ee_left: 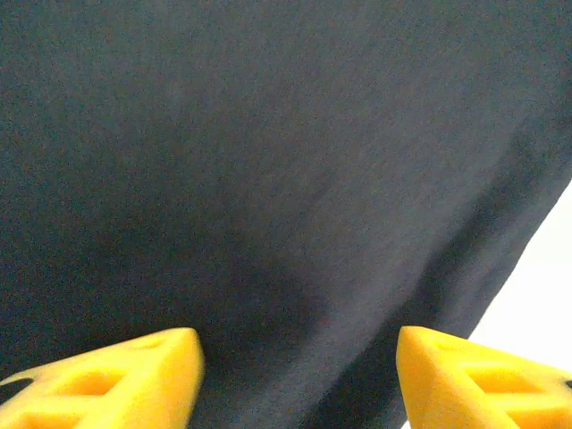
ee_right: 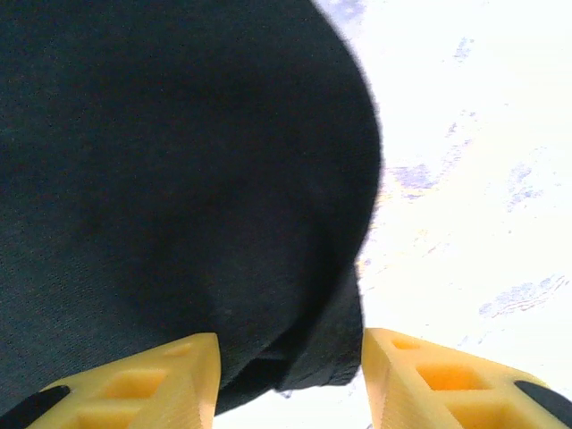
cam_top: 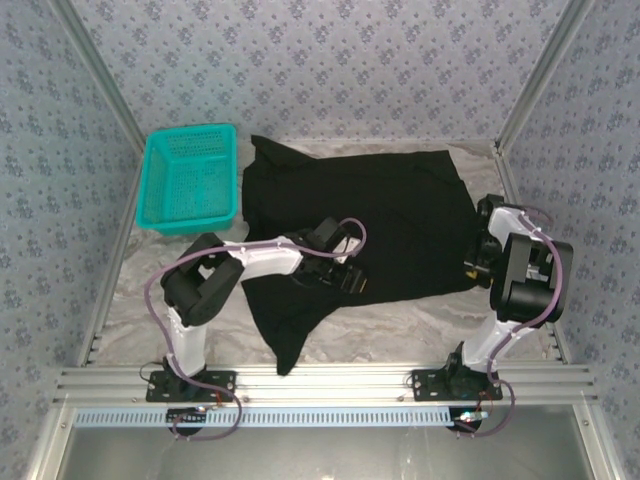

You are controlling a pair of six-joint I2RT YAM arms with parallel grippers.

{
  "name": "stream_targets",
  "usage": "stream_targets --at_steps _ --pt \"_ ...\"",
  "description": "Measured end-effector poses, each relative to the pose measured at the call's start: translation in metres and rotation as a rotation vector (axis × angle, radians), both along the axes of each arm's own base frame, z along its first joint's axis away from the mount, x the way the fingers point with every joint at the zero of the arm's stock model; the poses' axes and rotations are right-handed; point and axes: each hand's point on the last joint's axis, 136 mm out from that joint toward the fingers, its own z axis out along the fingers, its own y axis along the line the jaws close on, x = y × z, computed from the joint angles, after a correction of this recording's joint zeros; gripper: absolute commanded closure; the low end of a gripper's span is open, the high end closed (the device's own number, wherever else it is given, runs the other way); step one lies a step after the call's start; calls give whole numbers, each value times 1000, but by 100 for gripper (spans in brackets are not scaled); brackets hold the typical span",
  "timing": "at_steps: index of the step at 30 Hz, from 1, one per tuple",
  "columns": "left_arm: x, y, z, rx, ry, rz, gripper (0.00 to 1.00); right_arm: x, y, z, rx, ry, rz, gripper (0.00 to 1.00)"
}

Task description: Fold the inside-out t-shirt

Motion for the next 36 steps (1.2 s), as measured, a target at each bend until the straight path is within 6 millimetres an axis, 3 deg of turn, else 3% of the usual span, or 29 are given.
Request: stream_targets --at_steps 4,13,23,26,28,32,36 --pt "8 9 -5 -15 -1 40 41 -7 -13 0 -17 14 -39 56" --pt "27 58 -6 -68 -9 148 42 -28 -29 -12 -42 132 -71 59" --pt "38 72 -5 -115 -19 175 43 -6 -68 25 -186 108 -81 58" --pt "39 72 -4 -123 -16 173 43 1 -70 32 -205 96 -73 57" --pt "39 72 -4 -128 -13 172 43 5 -58 31 -180 90 -51 53" --pt "39 71 -3 -136 -8 169 43 5 2 31 -55 35 18 46" --pt "39 71 -3 -141 -4 168 43 -29 49 33 65 30 7 46"
